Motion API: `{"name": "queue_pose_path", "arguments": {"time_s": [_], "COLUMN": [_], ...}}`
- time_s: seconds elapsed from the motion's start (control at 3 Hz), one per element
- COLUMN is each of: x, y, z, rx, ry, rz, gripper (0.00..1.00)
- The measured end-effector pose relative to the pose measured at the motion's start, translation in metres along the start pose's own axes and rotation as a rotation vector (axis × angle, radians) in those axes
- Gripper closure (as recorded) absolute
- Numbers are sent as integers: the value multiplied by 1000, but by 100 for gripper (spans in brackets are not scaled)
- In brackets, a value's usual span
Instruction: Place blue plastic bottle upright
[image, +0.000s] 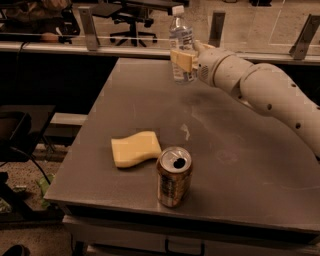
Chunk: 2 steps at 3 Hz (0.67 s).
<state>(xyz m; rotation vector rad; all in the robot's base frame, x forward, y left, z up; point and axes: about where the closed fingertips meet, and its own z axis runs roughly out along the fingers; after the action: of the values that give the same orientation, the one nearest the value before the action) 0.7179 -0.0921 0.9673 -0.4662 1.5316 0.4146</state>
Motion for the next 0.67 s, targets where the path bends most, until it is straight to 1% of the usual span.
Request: {"name": "queue_pose_path", "arguments": {"time_s": [0.67], "x": [16], "y": [3], "z": [-9], "rx": [49], "ry": [-64], "rz": [-7], "gripper": [100]}}
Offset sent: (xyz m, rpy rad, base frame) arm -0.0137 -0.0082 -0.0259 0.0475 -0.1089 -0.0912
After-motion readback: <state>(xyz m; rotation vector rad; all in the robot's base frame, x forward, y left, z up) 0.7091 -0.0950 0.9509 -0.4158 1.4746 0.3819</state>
